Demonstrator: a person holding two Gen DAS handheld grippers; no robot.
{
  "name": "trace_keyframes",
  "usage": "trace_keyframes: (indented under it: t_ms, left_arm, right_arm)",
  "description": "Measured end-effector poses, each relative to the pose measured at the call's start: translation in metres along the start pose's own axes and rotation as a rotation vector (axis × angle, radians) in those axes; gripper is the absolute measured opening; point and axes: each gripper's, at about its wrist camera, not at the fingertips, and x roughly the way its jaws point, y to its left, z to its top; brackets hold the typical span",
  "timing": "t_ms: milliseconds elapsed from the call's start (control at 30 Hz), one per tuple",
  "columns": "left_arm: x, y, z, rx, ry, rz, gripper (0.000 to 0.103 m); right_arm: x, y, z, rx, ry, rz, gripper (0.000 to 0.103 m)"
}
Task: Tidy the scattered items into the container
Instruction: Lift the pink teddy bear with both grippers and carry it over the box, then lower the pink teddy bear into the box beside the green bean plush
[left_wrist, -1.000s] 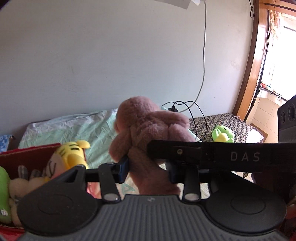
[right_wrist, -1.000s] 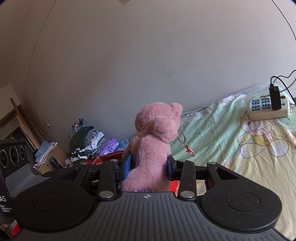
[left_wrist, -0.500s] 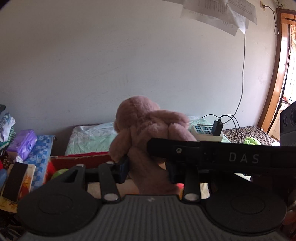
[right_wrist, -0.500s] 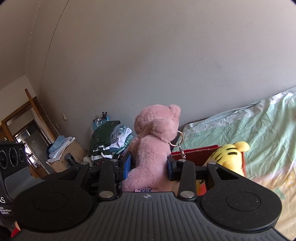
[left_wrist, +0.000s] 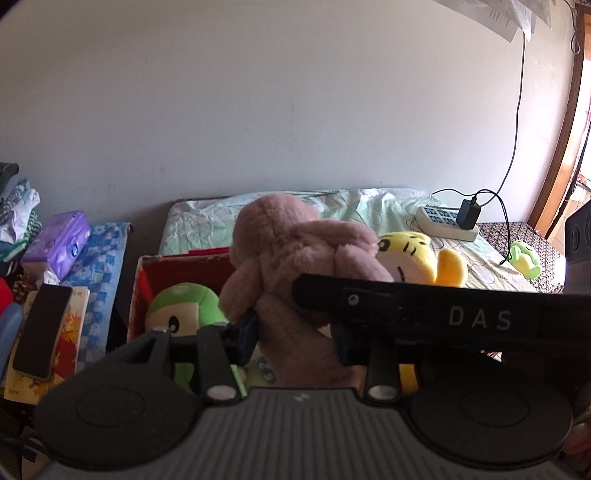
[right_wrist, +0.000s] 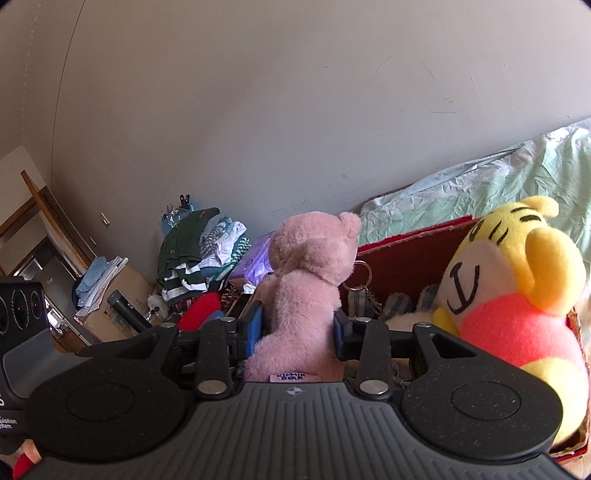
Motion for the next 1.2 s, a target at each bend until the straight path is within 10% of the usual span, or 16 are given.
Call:
trace_keyframes:
  t_ms: [800, 1200]
  left_arm:
    - [0.009, 0.030, -0.024, 0.032, 0.078, -0.009, 0.043]
    - [0.009, 0.020, -0.028, 0.049, 0.115, -0.061, 0.048]
  right_arm:
    - [0.013, 0.007, -0.009, 0.042, 0.142, -0.097, 0.057]
    - [0.009, 0.008, -0.003, 0.009, 0.125, -0.132, 0.038]
